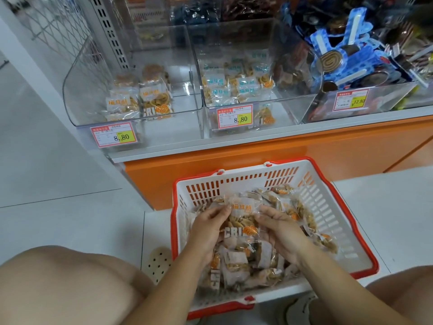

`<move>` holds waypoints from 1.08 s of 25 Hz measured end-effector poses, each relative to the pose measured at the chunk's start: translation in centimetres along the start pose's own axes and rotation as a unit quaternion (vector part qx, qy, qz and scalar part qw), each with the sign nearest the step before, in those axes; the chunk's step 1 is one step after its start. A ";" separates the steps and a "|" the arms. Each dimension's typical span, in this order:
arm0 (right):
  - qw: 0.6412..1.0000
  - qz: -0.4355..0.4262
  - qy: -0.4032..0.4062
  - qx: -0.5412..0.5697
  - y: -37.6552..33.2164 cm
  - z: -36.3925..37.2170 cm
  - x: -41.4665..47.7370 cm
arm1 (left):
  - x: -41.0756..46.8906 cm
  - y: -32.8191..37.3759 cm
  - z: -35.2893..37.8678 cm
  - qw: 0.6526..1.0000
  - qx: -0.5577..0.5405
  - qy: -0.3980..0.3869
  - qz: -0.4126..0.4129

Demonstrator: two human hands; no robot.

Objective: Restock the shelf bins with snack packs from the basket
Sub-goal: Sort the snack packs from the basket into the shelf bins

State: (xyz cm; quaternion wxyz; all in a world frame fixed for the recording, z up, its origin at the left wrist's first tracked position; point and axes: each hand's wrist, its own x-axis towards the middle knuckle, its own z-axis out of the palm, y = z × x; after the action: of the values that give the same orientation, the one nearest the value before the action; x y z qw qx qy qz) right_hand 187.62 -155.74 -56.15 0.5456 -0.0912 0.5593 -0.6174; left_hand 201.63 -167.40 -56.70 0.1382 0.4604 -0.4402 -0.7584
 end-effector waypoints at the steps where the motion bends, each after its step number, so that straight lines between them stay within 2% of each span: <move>1: 1.000 0.000 0.003 -0.003 -0.1 0.2 0.0 | -0.1 0.0 -0.1 1.000 0.010 0.008 0.008; 3: 0.999 -0.006 -0.002 -0.038 -0.2 0.7 0.0 | -0.5 0.4 -0.3 0.998 0.048 0.016 0.036; 5: 0.990 -0.028 -0.002 -0.139 -1.0 2.3 -0.5 | -1.3 1.6 -0.3 0.992 0.099 0.013 0.080; 7: 0.970 -0.076 0.026 -0.231 -2.7 4.7 -0.8 | -2.6 4.4 -0.7 0.977 0.150 0.028 0.151; 10: 0.946 -0.167 0.036 -0.274 -7.1 9.5 -1.3 | -4.9 10.2 -2.2 0.945 0.188 0.050 0.263; 14: 0.912 -0.273 -0.017 -0.305 -15.0 18.4 -0.6 | -6.9 19.1 -7.0 0.902 0.174 0.113 0.378; 17: 0.881 -0.329 0.012 -0.340 -19.2 23.8 4.3 | -6.5 22.2 -12.0 0.852 0.211 0.225 0.424; 19: 0.864 -0.305 0.056 -0.397 -20.9 26.0 8.7 | -5.6 22.2 -15.1 0.818 0.275 0.309 0.399; 20: 0.848 -0.265 0.071 -0.453 -21.2 26.7 10.8 | -5.1 22.0 -16.3 0.805 0.316 0.333 0.377; 22: 0.803 -0.154 0.080 -0.570 -21.0 27.8 14.1 | -4.1 21.8 -18.0 0.794 0.363 0.341 0.347; 23: 0.802 -0.110 0.074 -0.583 -20.5 28.1 15.2 | -3.8 21.7 -18.4 0.795 0.368 0.337 0.345; 26: 0.869 -0.017 0.063 -0.491 -19.3 28.1 17.8 | -3.2 21.7 -19.1 0.798 0.358 0.323 0.362; 27: 0.879 -0.006 0.058 -0.473 -19.1 28.0 18.4 | -3.0 21.6 -19.2 0.798 0.358 0.320 0.364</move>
State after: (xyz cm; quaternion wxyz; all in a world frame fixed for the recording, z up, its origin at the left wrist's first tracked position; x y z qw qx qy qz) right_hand 189.87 -190.76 -40.20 0.4001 -0.3059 0.8148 -0.2872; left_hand 214.80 -188.33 -41.40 0.3622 0.4998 -0.7462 -0.2495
